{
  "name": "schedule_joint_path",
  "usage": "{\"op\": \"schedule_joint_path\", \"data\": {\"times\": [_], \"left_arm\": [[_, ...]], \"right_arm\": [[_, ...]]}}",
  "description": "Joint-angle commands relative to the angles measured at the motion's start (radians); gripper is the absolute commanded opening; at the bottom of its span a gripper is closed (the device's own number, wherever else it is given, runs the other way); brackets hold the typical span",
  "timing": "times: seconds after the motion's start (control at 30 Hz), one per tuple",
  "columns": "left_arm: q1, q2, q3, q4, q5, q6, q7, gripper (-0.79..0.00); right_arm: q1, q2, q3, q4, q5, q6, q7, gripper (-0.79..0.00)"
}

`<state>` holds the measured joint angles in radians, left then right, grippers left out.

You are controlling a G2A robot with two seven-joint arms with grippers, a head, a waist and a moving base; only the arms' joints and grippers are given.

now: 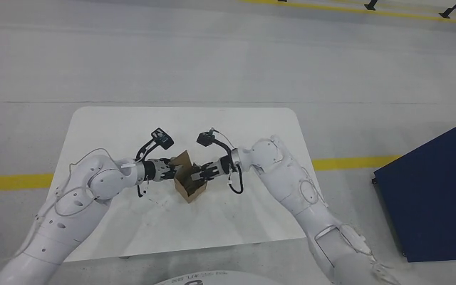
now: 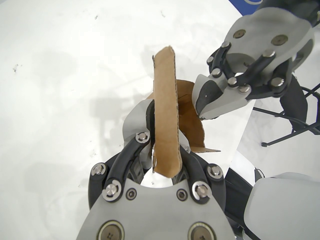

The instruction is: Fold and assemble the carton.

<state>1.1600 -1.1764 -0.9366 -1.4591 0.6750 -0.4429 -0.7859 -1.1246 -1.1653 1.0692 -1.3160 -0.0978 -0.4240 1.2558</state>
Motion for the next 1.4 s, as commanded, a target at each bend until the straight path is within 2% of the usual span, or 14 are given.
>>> {"op": "schedule_joint_path", "data": {"times": [0.0,0.1,0.17,0.37,0.57,0.83,0.87,0.9,0.93,0.97,1.13,1.37], "left_arm": [[-0.002,0.0,0.001,0.001,-0.001,0.0,0.0,-0.785],[-0.004,0.001,0.002,0.003,-0.003,0.0,0.0,-0.785],[-0.005,0.001,0.003,0.004,-0.004,0.0,0.001,-0.785],[-0.012,0.002,0.008,0.011,-0.009,0.002,0.001,-0.785],[-0.019,0.002,0.01,0.02,-0.016,0.003,0.002,-0.785],[-0.023,0.004,0.009,0.028,-0.02,0.007,0.005,-0.785],[-0.024,0.004,0.008,0.028,-0.021,0.009,0.006,-0.705],[-0.024,0.005,0.006,0.028,-0.021,0.011,0.006,-0.437],[-0.023,0.006,0.003,0.028,-0.023,0.013,0.008,-0.037],[-0.022,0.007,-0.004,0.026,-0.027,0.017,0.013,0.0],[0.016,0.028,-0.082,-0.003,-0.084,-0.038,0.022,0.0],[0.144,0.091,-0.306,-0.036,-0.174,-0.252,-0.014,0.0]], "right_arm": [[0.003,0.009,0.042,0.024,0.063,-0.023,0.002,-0.785],[0.007,0.019,0.086,0.057,0.089,-0.003,-0.027,-0.785],[0.016,0.019,0.076,0.072,0.094,0.013,-0.007,-0.785],[0.083,0.0,-0.036,0.117,0.018,0.083,0.009,-0.785],[0.136,-0.023,-0.126,0.165,0.018,0.09,0.025,-0.785],[0.176,-0.04,-0.187,0.221,-0.007,0.101,-0.017,-0.785],[0.179,-0.041,-0.192,0.224,-0.012,0.103,-0.021,-0.785],[0.18,-0.042,-0.197,0.226,-0.017,0.104,-0.023,-0.785],[0.182,-0.043,-0.202,0.227,-0.022,0.104,-0.024,-0.785],[0.182,-0.043,-0.205,0.227,-0.026,0.104,-0.027,-0.785],[0.176,-0.041,-0.213,0.208,-0.051,0.107,-0.052,-0.785],[0.147,-0.028,-0.198,0.156,-0.077,0.115,-0.088,-0.785]]}}
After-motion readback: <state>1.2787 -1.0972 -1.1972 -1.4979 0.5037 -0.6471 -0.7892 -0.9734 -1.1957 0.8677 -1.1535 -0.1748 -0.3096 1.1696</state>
